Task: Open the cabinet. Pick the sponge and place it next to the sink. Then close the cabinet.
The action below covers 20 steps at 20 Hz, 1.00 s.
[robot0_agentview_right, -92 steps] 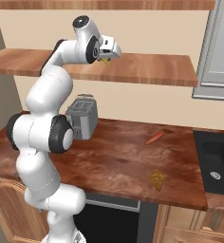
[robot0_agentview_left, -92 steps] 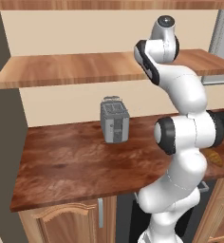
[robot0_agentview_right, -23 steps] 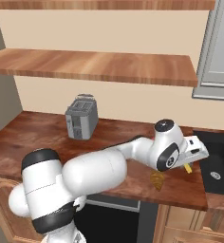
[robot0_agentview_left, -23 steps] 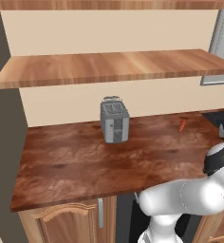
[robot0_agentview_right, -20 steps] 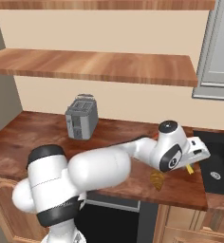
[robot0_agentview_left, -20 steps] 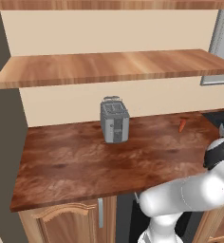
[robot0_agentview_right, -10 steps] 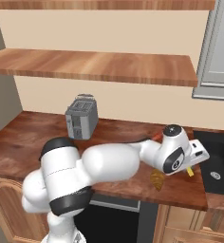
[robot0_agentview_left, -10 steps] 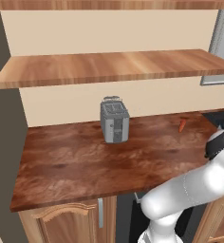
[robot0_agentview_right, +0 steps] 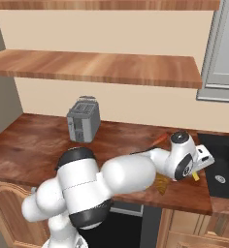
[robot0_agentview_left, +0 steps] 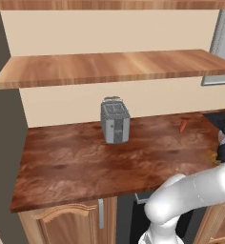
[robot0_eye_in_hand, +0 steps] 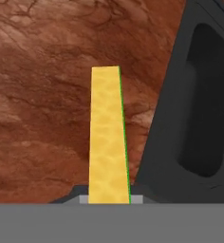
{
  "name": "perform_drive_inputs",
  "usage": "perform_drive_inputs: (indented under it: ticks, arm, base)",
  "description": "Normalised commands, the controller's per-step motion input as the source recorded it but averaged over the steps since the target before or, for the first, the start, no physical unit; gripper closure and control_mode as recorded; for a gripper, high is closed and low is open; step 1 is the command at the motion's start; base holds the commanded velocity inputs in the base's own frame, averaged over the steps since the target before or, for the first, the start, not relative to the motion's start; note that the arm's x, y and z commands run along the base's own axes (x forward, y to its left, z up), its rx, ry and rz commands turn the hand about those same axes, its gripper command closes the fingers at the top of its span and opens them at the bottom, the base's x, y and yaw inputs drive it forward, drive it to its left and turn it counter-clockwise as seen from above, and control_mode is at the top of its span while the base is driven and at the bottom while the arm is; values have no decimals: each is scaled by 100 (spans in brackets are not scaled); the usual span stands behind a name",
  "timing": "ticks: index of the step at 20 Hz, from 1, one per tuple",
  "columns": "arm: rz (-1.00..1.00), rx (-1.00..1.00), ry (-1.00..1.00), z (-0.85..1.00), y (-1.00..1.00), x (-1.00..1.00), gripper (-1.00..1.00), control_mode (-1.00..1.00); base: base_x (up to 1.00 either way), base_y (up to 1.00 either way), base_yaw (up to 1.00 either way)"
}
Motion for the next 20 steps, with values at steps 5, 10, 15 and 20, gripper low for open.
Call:
perform_drive_inputs:
  ticks: [5, 10, 15, 20]
  arm:
    - [1, 0, 0, -34, -1, 15, 100, -100]
    - [0, 0, 0, -17, -4, 3, -100, -100]
    - [0, 0, 0, 0, -24, 0, -100, -100]
    - [0, 0, -1, 0, -31, 2, -100, -100]
  base:
    - [0, 0, 0]
    - [0, 0, 0]
    - [0, 0, 0]
    - [0, 0, 0]
